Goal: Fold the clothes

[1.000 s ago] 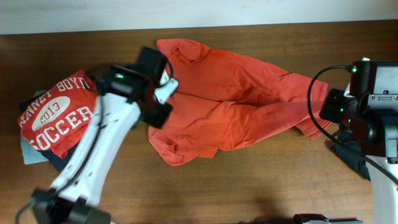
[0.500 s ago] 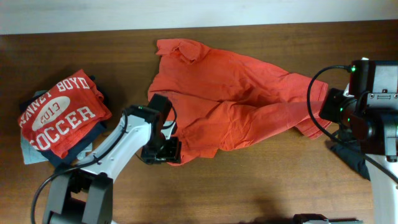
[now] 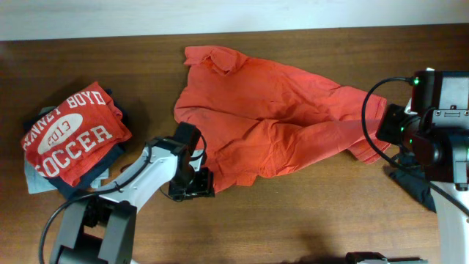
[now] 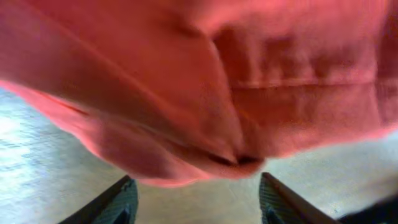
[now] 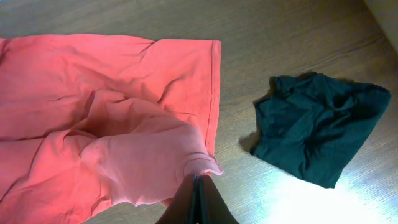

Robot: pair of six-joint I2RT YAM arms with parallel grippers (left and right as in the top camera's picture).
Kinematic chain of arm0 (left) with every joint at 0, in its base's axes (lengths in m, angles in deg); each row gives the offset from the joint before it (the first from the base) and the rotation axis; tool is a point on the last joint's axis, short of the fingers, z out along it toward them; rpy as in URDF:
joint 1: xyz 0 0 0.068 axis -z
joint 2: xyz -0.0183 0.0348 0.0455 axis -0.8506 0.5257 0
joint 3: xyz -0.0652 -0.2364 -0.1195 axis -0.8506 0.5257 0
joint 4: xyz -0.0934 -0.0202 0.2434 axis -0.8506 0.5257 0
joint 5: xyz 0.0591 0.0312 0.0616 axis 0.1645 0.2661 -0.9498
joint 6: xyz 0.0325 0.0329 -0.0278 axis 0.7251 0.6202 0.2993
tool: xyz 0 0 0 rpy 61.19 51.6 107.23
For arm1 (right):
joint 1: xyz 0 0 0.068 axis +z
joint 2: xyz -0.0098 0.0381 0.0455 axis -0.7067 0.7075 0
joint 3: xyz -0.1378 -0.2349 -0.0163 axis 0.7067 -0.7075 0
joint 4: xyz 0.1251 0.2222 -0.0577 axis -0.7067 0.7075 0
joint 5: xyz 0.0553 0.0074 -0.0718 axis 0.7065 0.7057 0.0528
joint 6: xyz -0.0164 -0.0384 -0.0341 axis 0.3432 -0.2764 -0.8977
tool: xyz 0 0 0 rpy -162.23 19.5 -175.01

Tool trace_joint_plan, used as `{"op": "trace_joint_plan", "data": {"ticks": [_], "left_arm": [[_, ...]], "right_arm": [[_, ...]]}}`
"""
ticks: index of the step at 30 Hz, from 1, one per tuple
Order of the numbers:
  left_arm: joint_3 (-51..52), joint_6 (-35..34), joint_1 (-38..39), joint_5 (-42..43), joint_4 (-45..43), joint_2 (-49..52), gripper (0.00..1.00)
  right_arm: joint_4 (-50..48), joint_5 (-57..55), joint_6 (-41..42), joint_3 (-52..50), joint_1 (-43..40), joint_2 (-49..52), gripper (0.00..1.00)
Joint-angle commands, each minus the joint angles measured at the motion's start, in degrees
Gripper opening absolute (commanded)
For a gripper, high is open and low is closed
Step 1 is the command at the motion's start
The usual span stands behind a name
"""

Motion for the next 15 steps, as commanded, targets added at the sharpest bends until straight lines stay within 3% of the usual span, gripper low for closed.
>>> {"op": "trace_joint_plan", "data": {"ticks": [1,6,13,15], "left_arm": [[0.24,-0.92,-1.68,-2.43,-1.09,-0.39,0.54],[0.26,-0.90,-2.38,-4.37,-2.21,-0.11,0.35],[0.26,0.48,-2.38,-4.81,-3.30,1.68,0.33],[0.26,1.03,-2.38,-5.01,-3.63,2.69,0.26]], "right_arm": [[0.04,-1.33,0.52,0.76,-0.48,0.09,0.04],[0.52,-1.33,0.52,0.76,-0.48,0.09,0.04],[0.63,-1.33,0.52,0.76,-0.48,0.09,0.04],[0.66,-1.33,0.52,0.76,-0.48,0.09,0.04]]}}
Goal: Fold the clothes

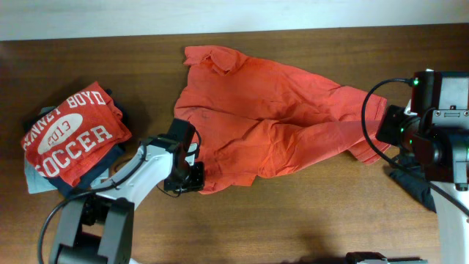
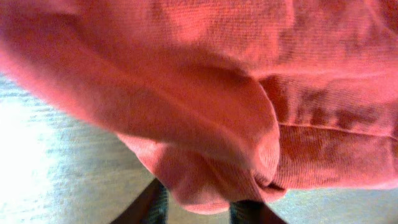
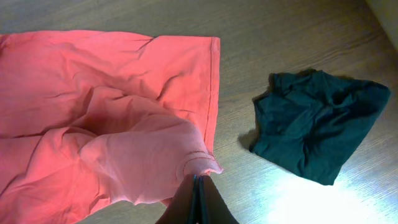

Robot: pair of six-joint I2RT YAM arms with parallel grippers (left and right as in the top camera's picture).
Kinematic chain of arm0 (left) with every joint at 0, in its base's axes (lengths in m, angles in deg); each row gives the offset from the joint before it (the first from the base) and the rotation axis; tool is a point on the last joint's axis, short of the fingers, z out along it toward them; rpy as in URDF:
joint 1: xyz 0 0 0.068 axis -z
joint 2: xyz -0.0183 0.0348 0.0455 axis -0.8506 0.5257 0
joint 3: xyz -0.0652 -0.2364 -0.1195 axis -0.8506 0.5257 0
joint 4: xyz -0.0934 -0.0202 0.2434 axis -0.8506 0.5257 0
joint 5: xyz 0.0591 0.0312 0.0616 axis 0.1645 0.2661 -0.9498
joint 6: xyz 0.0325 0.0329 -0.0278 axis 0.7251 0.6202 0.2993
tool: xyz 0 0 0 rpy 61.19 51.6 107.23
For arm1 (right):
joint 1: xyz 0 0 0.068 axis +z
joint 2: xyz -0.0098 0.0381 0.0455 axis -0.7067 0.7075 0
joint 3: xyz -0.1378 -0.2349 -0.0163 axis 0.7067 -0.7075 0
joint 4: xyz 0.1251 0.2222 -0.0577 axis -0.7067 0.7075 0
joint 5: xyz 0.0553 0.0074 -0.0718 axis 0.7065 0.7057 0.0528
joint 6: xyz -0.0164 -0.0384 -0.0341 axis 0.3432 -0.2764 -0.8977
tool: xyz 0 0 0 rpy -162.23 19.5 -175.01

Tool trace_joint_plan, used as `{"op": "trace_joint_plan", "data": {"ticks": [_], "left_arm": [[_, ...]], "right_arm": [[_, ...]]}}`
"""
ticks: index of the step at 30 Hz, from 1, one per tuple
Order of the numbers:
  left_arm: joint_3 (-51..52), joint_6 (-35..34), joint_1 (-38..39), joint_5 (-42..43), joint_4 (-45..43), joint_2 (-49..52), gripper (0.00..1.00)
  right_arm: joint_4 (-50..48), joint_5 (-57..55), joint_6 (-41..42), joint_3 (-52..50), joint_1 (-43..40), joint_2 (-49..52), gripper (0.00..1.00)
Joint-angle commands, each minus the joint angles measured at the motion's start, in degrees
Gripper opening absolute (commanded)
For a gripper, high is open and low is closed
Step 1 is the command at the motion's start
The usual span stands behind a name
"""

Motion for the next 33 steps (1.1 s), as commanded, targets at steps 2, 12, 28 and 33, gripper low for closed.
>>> {"op": "trace_joint_plan", "data": {"ticks": [2,12,28,33], "left_arm": [[0.26,1.73,-0.20,-1.05,-0.63,3.21,0.17],[-10.73,4.31,-2.84,-5.33,16.72,-4.17,0.01],[-21.09,10.78,-12.72,-11.19,33.00,-14.29,0.01],[-21.09,11.17,-12.72,-12.79,33.48,-14.29,0.01]], "right_arm": [[-0.02,-1.33,0.52,0.76,-0.48,0.09,0.04],[1.11,-2.60,0.52,0.76,-0.48,0.09,0.04],[16.59,0.81,4.94,0.20,-0.48,4.55,0.04],[20.02,1.79,5.42,-0.72,-0.48,5.73,0.18]]}}
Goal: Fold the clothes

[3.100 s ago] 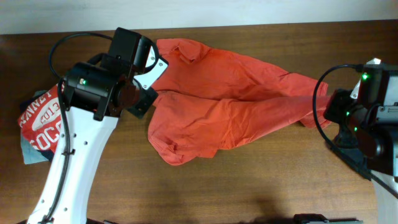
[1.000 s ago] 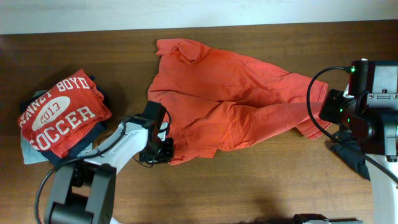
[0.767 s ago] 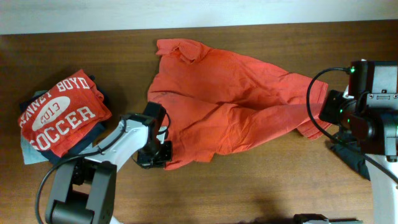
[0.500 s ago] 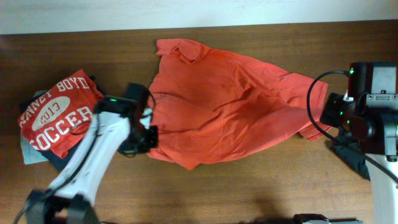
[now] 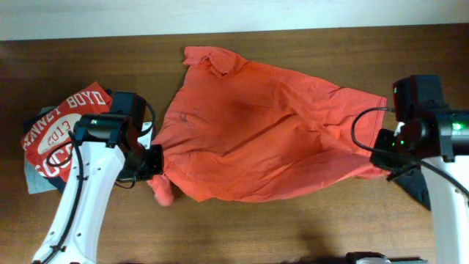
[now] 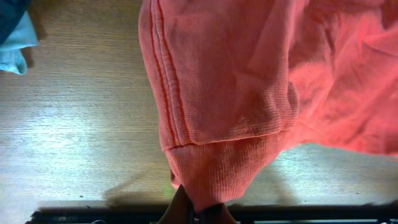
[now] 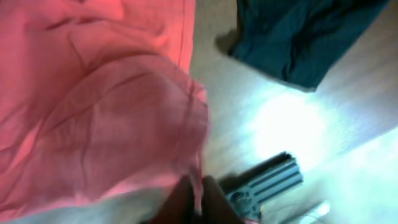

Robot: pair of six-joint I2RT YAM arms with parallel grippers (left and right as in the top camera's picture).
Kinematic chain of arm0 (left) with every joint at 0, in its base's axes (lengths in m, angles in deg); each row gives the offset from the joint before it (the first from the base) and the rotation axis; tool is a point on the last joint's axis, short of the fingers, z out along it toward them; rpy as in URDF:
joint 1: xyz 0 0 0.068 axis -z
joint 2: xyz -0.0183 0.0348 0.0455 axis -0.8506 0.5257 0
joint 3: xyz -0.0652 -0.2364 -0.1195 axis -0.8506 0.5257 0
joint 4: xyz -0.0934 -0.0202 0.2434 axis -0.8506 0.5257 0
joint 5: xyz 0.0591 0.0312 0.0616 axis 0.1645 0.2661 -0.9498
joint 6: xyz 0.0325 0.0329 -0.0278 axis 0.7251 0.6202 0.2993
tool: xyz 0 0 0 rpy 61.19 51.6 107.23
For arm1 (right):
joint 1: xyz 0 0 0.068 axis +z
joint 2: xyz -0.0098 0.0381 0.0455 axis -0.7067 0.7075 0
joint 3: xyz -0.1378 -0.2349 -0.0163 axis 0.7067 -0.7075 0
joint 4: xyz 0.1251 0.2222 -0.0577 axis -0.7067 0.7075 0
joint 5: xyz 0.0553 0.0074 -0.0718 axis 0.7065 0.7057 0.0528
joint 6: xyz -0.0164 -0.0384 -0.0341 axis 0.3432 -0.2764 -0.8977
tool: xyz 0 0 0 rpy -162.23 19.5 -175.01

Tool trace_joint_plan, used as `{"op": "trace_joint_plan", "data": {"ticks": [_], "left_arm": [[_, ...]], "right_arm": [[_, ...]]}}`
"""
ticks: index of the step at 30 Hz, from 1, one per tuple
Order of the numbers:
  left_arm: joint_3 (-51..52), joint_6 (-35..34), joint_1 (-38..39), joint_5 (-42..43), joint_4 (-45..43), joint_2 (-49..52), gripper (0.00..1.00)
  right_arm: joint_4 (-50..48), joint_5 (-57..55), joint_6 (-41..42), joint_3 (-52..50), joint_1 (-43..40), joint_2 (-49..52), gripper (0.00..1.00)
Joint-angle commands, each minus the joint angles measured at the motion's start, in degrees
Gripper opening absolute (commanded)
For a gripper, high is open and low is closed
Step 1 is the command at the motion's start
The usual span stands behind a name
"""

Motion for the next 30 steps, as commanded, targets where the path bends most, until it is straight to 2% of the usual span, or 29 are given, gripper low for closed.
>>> {"op": "trace_joint_plan", "data": {"ticks": [1,4,6,9,13,14,15,16,17,18,24,26,28,30], "left_arm": [[-0.42,1.60,-0.28,-2.36,0.59,-0.57,0.01],[-0.42,1.60,-0.28,-2.75,0.61,-0.57,0.00],[-0.42,1.60,-0.28,-2.75,0.52,-0.57,0.01],[-0.42,1.60,-0.28,-2.75,0.35,-0.57,0.01],[-0.42,1.60,-0.28,-2.75,0.46,-0.57,0.01],[-0.42,1.57,-0.28,-2.73,0.57,-0.57,0.07],[-0.42,1.57,-0.28,-2.73,0.81,-0.57,0.22],[-0.42,1.60,-0.28,-2.78,1.29,-0.57,0.41],[-0.42,1.57,-0.28,-3.21,1.84,-0.57,0.68],[-0.42,1.57,-0.28,-4.15,2.60,-0.57,0.75],[-3.30,1.57,-0.28,-5.73,5.79,-0.57,0.80],[-5.60,1.60,-0.28,-5.70,5.44,-0.57,0.83],[-7.58,2.49,-0.22,-5.01,1.99,-0.57,0.87],[-7.78,7.67,-0.22,0.61,-5.88,-0.55,0.87]], "right_arm": [[0.92,0.94,0.96,-0.33,-0.44,0.37,0.24],[0.68,0.92,0.96,-0.33,-0.44,0.35,0.41],[-0.85,0.94,0.98,-0.33,-0.44,0.35,0.57],[-5.18,1.18,0.96,-0.35,-0.44,0.61,0.58],[-12.07,3.56,0.72,-0.35,-0.44,3.41,0.45],[-13.55,3.93,0.46,-0.35,-0.44,4.57,0.45],[-14.78,3.91,0.46,-0.35,-0.44,5.86,0.46],[-16.06,3.93,0.46,-0.35,-0.48,7.56,0.45],[-17.09,3.91,0.46,-0.35,-0.48,9.14,0.45],[-18.08,3.91,0.46,-0.35,-0.48,11.15,0.45],[-22.47,4.13,0.48,-0.35,-0.48,20.92,0.45],[-23.78,4.13,0.48,-0.35,-0.48,22.99,0.49],[-25.09,4.13,0.46,-0.35,-0.68,24.28,0.52],[-26.73,4.17,0.48,-0.35,-1.31,25.11,0.53]]}}
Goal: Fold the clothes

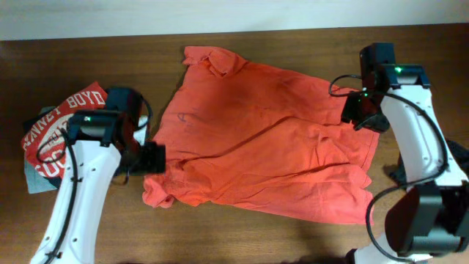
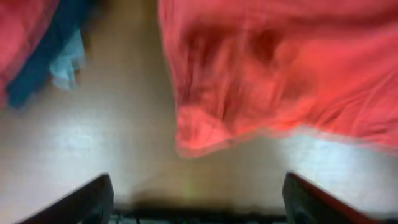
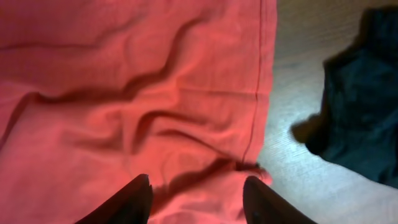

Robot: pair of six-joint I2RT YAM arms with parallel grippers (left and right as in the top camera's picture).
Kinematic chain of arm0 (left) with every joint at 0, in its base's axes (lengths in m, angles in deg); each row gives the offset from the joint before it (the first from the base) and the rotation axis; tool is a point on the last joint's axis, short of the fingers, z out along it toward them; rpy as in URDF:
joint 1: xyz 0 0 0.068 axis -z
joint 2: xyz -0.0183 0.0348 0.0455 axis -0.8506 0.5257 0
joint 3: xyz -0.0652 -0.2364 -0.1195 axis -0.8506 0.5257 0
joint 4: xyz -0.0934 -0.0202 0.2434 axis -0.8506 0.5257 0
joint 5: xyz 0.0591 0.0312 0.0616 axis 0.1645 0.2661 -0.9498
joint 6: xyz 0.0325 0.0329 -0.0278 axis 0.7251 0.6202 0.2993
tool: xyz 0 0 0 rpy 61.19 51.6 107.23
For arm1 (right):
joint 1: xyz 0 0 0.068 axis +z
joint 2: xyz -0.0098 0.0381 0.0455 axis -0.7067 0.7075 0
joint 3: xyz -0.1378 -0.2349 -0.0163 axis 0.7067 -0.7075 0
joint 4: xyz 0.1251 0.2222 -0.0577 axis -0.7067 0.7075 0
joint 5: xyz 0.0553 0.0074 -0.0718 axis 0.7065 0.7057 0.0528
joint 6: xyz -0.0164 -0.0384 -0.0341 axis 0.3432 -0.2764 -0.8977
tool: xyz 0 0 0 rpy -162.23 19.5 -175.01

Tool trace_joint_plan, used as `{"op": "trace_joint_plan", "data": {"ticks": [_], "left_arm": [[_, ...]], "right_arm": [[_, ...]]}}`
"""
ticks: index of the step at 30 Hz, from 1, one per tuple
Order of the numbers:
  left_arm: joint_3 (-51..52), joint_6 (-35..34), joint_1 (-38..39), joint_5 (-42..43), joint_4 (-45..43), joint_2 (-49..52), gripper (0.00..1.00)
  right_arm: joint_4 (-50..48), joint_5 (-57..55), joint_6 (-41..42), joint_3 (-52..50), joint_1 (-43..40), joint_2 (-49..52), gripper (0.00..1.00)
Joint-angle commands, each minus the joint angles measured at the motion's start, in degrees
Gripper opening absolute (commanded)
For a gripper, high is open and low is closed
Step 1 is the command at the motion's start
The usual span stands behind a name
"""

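An orange shirt point(image 1: 264, 139) lies spread over the middle of the table, collar at the far side, its body still wrinkled. My left gripper point(image 1: 152, 158) is at the shirt's left sleeve, whose cuff point(image 2: 200, 132) lies just ahead of it. In the left wrist view the left gripper point(image 2: 196, 190) is open wide over bare wood with nothing in it. My right gripper point(image 1: 361, 111) hovers over the shirt's right edge. There the right gripper point(image 3: 198, 190) is open above the cloth beside the hem point(image 3: 264, 74).
A folded stack topped by a red "Boyd Soccer" shirt point(image 1: 62, 136) sits at the left, close to my left arm. A dark crumpled garment point(image 3: 367, 106) lies on the wood right of the orange shirt. The table's far edge meets a pale wall point(image 1: 234, 15).
Both grippers were shut on the shirt's ends and have let go. The shirt now lies flatter on the table. My right gripper has moved toward the far side, over the shirt's right edge.
First my left gripper was open at the bunched lower-left edge while the right was shut on the right edge. Then the left narrowed round a fold. Later both held the shirt stretched wide between them. Now it lies spread and both are open.
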Motion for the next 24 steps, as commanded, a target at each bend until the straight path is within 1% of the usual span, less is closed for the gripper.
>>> {"op": "trace_joint_plan", "data": {"ticks": [1,2,3,4,5,6,7,9,11,13,14,21,24], "left_arm": [[-2.05,7.48,-0.22,8.04,-9.35,-0.20,0.79],[-1.97,9.31,-0.20,11.26,-13.22,0.33,0.66],[-1.88,10.91,-0.20,13.99,-17.55,1.42,0.51],[-1.88,11.52,-0.11,14.95,-20.28,2.43,0.42],[-1.88,13.05,0.02,15.85,-23.65,4.07,0.31],[-1.88,14.80,0.22,16.35,-26.51,5.90,0.26],[-1.88,15.93,0.33,16.59,-28.79,7.52,0.22],[-1.88,20.87,0.90,19.47,-34.45,12.09,0.12],[-1.88,23.91,1.49,20.85,-39.21,16.02,0.07],[-1.88,26.10,2.10,20.98,-44.48,20.28,0.01],[-1.90,26.77,2.34,21.00,-46.75,22.03,0.00],[-1.97,28.92,3.80,21.18,-59.95,32.87,0.00],[-1.97,28.87,3.91,20.74,-62.55,35.93,0.00]], "right_arm": [[-2.27,0.09,0.26,-0.28,-1.60,0.96,0.53],[-3.26,0.44,0.28,-0.28,-2.21,1.14,0.52],[-4.37,1.29,0.26,-0.28,-2.99,1.33,0.45],[-4.94,1.97,0.26,-0.28,-3.45,1.49,0.36],[-5.86,3.26,0.24,-0.28,-4.20,1.77,0.23],[-6.51,4.22,0.24,-0.28,-4.83,2.01,0.14],[-7.15,5.31,0.28,-0.28,-5.51,2.40,0.09],[-8.68,8.50,0.11,-0.28,-6.49,3.39,0.04],[-9.86,11.63,0.07,-0.28,-6.82,4.74,0.04],[-10.91,14.23,-2.21,-0.28,-6.67,6.21,0.04],[-11.10,15.04,-2.95,-0.28,-6.51,7.04,0.04],[-10.60,15.10,-2.91,-0.28,-6.32,9.60,0.04],[-10.47,15.08,-2.91,-0.28,-6.32,9.60,0.04]]}}
